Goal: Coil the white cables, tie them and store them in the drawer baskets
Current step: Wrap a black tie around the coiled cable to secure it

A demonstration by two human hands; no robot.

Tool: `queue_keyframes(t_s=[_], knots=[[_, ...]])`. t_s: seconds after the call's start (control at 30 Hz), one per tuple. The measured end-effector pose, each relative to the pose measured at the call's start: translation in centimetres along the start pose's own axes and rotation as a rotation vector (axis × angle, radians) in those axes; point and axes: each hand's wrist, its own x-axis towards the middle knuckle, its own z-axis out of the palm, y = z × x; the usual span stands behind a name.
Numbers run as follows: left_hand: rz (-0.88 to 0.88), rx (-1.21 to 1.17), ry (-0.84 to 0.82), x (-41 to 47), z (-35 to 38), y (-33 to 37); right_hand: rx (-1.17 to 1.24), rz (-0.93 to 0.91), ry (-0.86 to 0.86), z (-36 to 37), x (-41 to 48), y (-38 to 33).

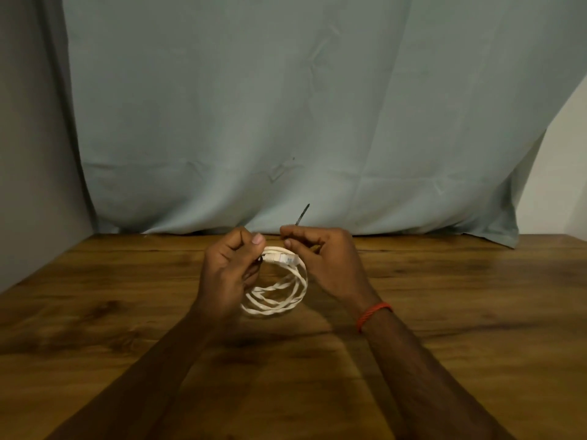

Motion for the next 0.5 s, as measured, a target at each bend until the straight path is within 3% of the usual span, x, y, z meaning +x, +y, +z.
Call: queue_keyframes(t_s=[0.5], knots=[[0.05, 0.084, -0.069, -0.16, -0.14, -0.06, -0.141, -0.028, -0.155, -0.45, 0.4, 0.5]])
